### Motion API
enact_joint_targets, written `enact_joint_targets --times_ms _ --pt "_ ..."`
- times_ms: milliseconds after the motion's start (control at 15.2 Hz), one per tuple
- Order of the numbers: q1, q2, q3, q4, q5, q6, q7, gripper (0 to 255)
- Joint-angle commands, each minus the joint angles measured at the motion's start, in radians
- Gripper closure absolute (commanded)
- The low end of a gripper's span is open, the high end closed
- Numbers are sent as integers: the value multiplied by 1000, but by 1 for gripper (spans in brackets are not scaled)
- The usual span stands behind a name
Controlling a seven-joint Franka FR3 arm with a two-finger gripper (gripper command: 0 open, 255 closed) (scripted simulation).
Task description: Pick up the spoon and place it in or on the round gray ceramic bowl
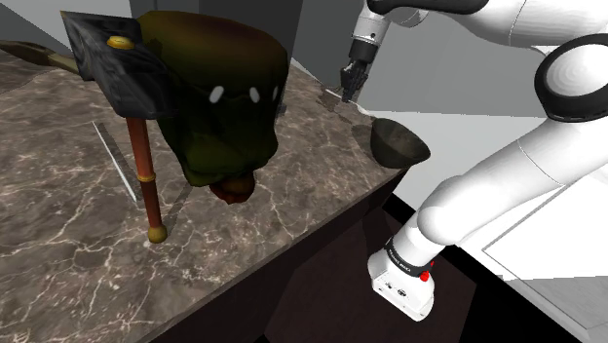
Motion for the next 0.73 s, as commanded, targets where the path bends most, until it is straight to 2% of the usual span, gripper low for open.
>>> enact_joint_targets --times_ms 0,660 --pt "2 1 2 29 1 -29 6 255" --pt "4 25 1 188 7 -164 16 255"
